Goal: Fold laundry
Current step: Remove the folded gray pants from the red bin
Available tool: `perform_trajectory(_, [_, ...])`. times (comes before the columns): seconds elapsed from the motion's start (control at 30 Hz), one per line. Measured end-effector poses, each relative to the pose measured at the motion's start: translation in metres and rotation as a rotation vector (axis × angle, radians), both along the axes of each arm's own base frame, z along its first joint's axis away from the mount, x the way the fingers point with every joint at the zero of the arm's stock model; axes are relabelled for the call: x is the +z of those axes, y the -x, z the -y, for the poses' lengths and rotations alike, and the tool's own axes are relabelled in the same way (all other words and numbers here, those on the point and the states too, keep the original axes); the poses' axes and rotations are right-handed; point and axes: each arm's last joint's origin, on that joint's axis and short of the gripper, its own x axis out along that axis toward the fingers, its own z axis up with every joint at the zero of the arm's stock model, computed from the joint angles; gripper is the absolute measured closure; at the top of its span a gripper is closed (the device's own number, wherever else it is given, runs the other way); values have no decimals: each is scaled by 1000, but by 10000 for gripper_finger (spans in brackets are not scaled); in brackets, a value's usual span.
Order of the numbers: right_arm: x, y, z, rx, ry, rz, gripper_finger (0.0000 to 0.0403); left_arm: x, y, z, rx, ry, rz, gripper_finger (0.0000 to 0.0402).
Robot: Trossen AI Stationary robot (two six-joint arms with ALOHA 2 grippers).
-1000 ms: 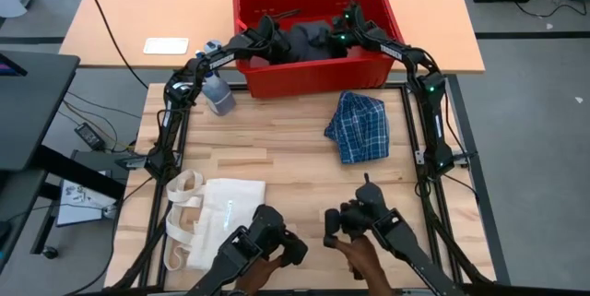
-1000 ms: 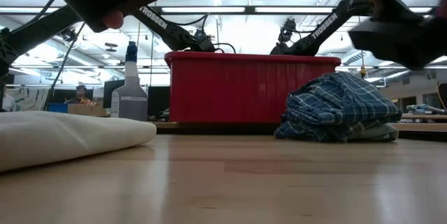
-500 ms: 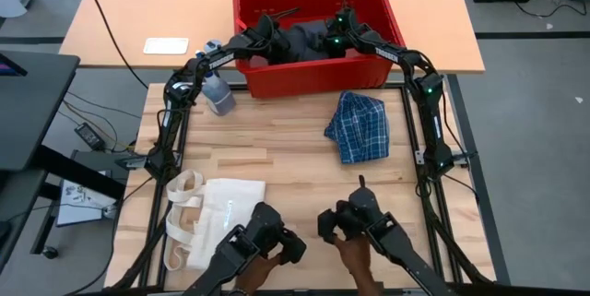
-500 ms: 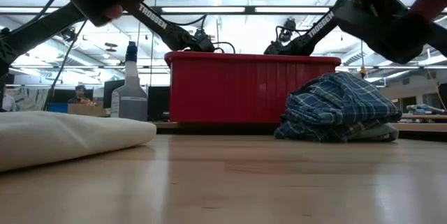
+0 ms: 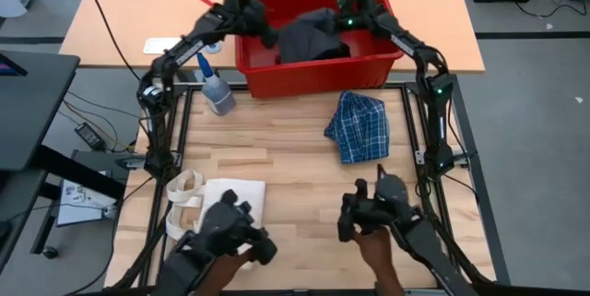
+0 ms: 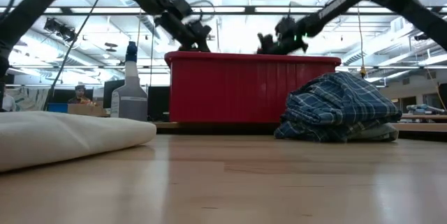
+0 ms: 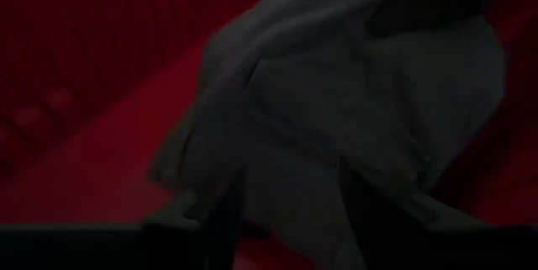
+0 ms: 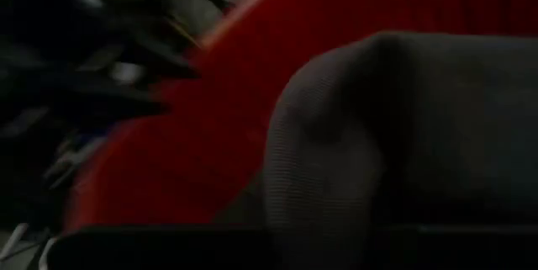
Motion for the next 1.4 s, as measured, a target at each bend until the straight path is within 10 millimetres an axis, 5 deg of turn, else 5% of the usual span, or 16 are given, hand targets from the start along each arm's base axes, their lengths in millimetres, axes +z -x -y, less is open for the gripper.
perform_trajectory(0.33, [91, 26, -46, 157, 214, 111, 353, 48, 39, 10, 121, -83, 79, 205])
perform_trajectory(0.57, [136, 54, -109, 226, 106, 68, 353, 78, 56, 28, 145, -131, 137, 205])
perform_trajectory(0.9, [153, 91, -218, 288, -137, -8, 353, 83, 53, 41, 128, -104, 137, 205])
perform_trajectory(1.17, [121, 119, -292, 104, -183, 108, 353, 83, 44, 48, 83, -122, 117, 205])
perform_trajectory(1.4, [14, 126, -309, -30, -246, 184, 353, 83, 39, 52, 71, -114, 123, 205])
